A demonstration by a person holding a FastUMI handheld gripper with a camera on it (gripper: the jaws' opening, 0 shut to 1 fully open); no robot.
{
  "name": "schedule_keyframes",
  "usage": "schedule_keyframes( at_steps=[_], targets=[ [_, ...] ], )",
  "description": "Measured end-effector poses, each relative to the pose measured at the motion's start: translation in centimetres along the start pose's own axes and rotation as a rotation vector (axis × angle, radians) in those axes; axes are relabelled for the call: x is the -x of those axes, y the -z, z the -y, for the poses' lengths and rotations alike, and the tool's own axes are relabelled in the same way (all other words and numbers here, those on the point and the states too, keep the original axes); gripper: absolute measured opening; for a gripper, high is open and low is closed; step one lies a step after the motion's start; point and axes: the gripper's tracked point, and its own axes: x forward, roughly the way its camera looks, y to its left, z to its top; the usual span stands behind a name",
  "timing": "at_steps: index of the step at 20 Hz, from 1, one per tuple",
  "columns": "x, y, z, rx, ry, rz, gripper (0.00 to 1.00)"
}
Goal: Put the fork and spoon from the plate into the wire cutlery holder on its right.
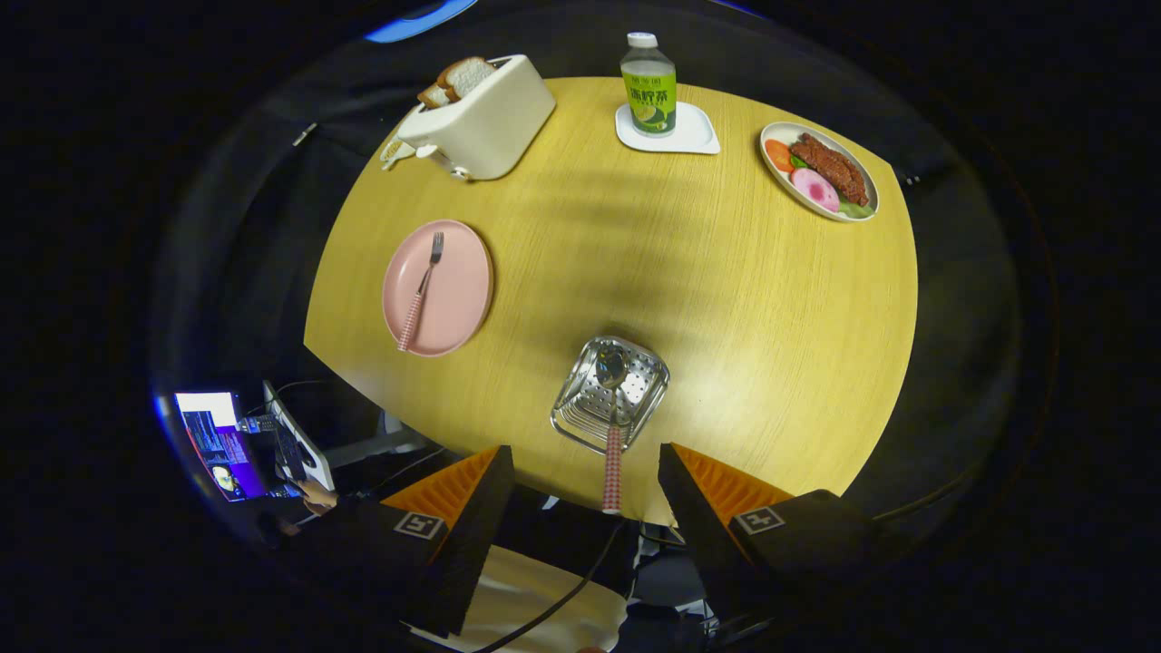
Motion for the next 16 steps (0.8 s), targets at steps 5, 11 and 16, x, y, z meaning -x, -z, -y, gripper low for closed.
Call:
schedule_keyframes(
  at_steps=[5,11,16],
  targets=[
    [1.5,-2.0,-4.6,-0.020,-0.037,0.189,0.99],
    [-1.0,-3.2,-11.4,-0.006,-0.065,0.315,1.00],
    [-6.3,-4.6,-16.9,-0.011,-0.102,0.329,0.99]
  ],
)
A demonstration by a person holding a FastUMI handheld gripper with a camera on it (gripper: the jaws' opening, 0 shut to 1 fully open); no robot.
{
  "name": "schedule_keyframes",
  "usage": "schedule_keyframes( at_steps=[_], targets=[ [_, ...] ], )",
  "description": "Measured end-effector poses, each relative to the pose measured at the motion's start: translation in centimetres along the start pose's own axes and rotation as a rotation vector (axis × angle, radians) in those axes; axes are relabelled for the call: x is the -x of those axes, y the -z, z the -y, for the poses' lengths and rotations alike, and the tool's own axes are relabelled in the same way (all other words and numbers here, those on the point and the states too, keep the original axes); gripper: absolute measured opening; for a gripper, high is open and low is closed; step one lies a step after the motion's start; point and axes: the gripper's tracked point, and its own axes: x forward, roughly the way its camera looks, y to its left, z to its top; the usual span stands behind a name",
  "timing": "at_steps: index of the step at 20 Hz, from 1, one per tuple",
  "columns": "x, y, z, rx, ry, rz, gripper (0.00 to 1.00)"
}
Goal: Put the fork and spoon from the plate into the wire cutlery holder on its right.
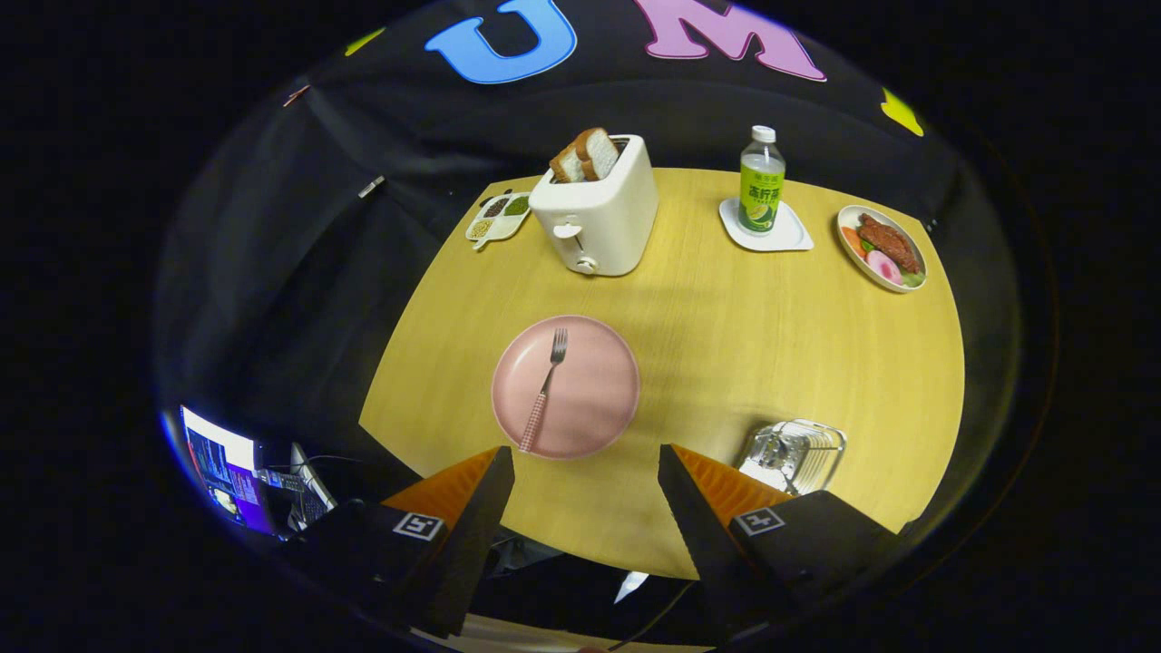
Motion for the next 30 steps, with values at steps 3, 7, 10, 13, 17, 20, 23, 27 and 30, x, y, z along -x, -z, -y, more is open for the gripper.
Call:
schedule_keyframes(
  at_steps=[3,7,10,13,17,20,23,27,30],
  targets=[
    [-4.2,0.6,-2.2,-0.056,0.000,-0.022,1.00],
    [-9.3,1.8,-3.4,-0.119,0.024,-0.093,1.00],
    [-12.4,2.3,-3.7,-0.137,0.051,-0.120,0.99],
    [-15.0,3.0,-3.6,-0.153,0.080,-0.158,1.00],
    [-17.5,4.4,-4.1,-0.149,0.091,-0.209,0.99],
    [-18.5,5.4,-4.2,-0.179,0.109,-0.242,0.98],
    [-19.0,5.4,-4.3,-0.206,0.120,-0.244,0.89],
    [-19.4,5.5,-4.2,-0.210,0.137,-0.256,0.77],
    [-19.4,5.9,-4.3,-0.219,0.141,-0.279,0.63]
  ],
)
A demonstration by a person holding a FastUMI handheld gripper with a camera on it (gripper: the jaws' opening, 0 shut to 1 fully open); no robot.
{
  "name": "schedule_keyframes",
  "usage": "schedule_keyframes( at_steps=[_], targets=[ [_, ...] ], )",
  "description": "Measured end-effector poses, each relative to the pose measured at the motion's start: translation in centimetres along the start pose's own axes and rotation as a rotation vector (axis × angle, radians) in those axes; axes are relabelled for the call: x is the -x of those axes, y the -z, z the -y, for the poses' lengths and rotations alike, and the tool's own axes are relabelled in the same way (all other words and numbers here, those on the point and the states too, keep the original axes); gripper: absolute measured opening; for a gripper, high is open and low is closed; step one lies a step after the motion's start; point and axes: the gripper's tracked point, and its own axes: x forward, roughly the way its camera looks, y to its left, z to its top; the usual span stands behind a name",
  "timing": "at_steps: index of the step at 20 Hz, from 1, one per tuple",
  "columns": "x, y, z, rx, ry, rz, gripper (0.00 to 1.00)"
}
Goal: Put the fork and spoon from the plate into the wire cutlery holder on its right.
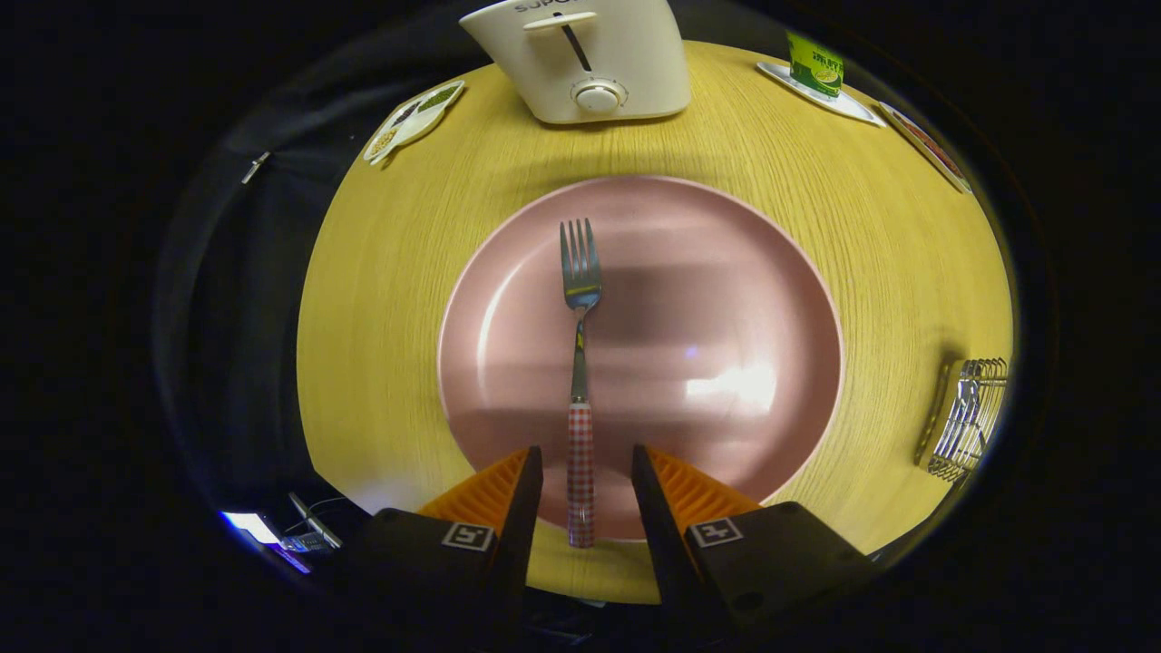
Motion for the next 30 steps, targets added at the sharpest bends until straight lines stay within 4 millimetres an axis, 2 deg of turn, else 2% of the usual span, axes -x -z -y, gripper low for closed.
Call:
schedule_keyframes(
  at_steps=[1,3,5,6,7,12,18,19,23,30],
  targets=[
    [-0.1,0.2,0.1,0.000,0.005,-0.007,0.50],
    [-0.2,0.6,-0.1,0.011,0.002,-0.020,0.38],
    [-0.3,0.5,-0.5,0.010,-0.022,-0.006,0.21],
    [-0.4,0.7,-0.7,-0.001,-0.041,-0.001,0.21],
    [-0.1,0.6,-0.7,-0.003,-0.058,-0.003,0.16],
    [1.1,0.0,-0.9,0.008,-0.147,0.015,0.12],
    [4.6,-0.7,0.5,0.040,-0.205,0.074,0.12],
    [4.9,-0.2,0.7,0.043,-0.214,0.085,0.08],
    [8.0,0.4,2.0,0.057,-0.230,0.105,0.07],
    [14.3,2.7,6.3,0.130,-0.220,0.123,0.08]
  ],
)
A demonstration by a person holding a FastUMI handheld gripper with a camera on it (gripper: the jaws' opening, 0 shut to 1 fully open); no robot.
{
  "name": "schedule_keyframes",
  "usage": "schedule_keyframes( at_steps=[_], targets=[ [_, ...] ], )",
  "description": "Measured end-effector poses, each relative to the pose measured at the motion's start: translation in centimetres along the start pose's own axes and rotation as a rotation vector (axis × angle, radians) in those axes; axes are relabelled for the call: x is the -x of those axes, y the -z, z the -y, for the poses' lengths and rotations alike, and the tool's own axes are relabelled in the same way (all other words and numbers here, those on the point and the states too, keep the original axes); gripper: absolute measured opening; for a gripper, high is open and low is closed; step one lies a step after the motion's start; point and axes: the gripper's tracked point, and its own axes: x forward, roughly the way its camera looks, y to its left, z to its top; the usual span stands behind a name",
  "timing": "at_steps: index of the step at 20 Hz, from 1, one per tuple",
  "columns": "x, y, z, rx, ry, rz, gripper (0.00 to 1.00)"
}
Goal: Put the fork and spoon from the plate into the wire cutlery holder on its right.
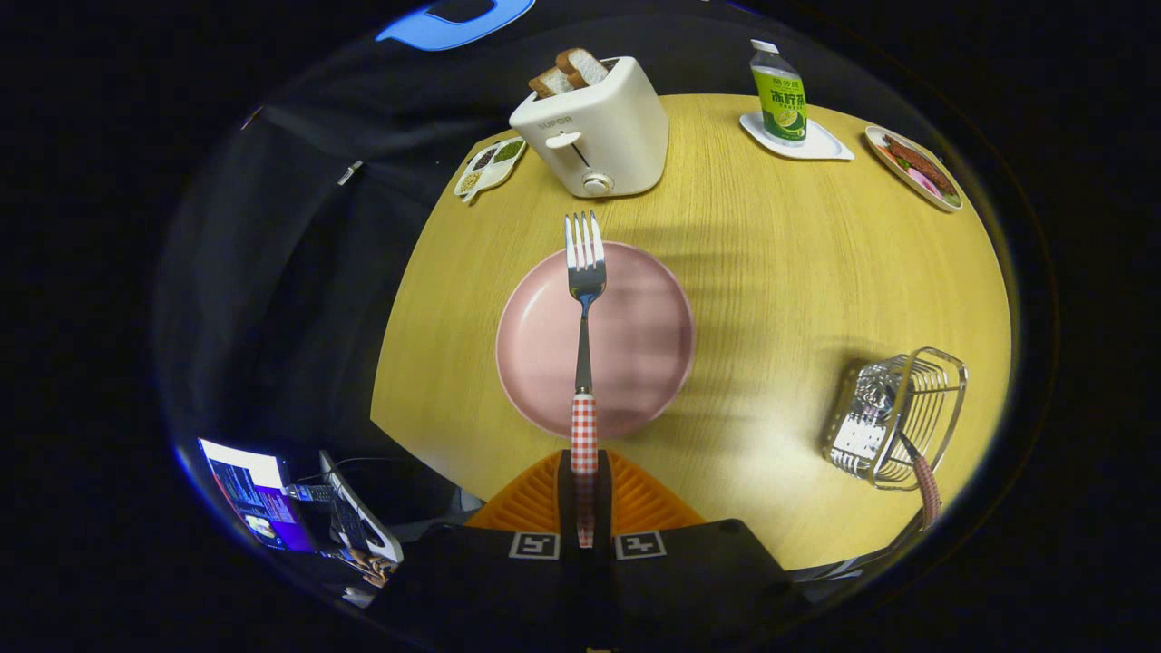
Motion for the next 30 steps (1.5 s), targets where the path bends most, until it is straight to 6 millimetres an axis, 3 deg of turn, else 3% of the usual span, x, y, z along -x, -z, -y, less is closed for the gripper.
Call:
schedule_keyframes(
  at_steps=[11,16,23,30],
  targets=[
    [10.7,3.5,9.2,0.032,0.156,-0.182,0.08],
    [13.8,4.4,12.7,0.021,0.203,-0.311,0.07],
    [16.5,5.7,17.2,0.023,0.246,-0.578,0.08],
    [16.6,4.2,20.6,0.143,0.277,-0.768,0.09]
  ],
)
